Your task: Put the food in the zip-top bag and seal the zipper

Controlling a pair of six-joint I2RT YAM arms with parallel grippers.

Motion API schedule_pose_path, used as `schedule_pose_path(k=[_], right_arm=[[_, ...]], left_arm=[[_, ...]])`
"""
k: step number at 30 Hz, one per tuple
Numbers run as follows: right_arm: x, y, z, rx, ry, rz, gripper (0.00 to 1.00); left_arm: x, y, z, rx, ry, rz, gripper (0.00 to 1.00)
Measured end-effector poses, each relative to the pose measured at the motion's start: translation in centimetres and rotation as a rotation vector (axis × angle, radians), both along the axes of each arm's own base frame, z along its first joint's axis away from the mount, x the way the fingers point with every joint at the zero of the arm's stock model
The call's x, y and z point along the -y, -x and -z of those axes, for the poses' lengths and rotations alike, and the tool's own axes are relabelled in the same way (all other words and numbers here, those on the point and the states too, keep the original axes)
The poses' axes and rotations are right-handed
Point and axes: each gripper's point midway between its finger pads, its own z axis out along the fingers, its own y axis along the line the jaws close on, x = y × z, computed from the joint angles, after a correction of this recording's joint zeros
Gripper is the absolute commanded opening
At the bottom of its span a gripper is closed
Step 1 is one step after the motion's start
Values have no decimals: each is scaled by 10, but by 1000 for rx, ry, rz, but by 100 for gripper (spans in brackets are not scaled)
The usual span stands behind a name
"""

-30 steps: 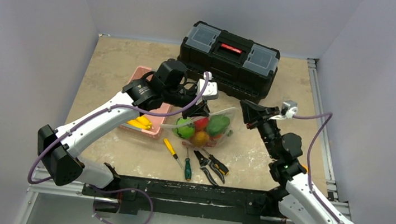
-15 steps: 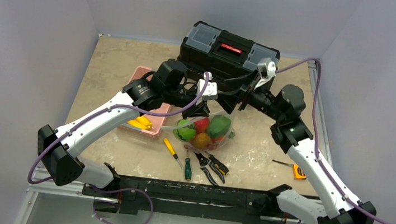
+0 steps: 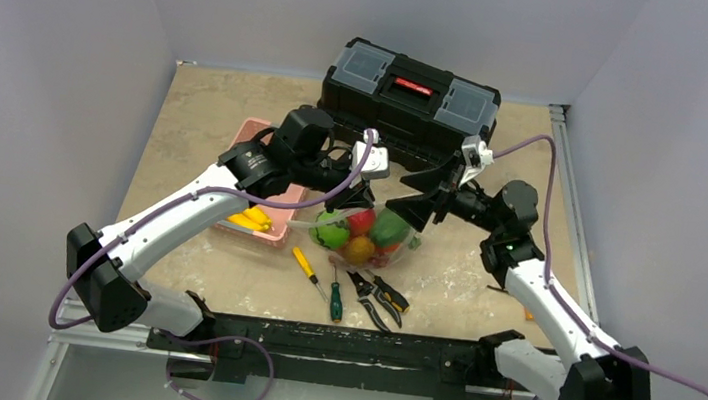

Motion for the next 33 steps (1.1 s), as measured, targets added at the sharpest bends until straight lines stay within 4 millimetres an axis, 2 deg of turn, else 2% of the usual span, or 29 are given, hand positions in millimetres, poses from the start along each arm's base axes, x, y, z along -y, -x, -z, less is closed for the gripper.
schedule_pose_path(k=[3, 9, 13, 18, 27, 30, 33], right_arm=[[-3, 1, 7, -15, -48, -69, 80], [-9, 12, 17, -33, -99, -197, 57], [-9, 18, 11, -4, -118, -238, 43], [-9, 22, 2, 46, -133, -254, 33], [-11, 19, 11, 29, -123, -265, 34], [-11, 20, 12, 26, -119, -270, 31], [-11, 20, 12, 28, -118, -272, 22]], left_arm=[[0, 0, -1, 2, 1, 1, 0], [-1, 1, -2, 10, 3, 4, 0], [-1, 1, -2, 12, 4, 8, 0], [-1, 1, -3, 14, 4, 10, 0], [-1, 2, -3, 15, 6, 12, 0], [0, 2, -3, 15, 6, 13, 0], [0, 2, -3, 15, 6, 13, 0]])
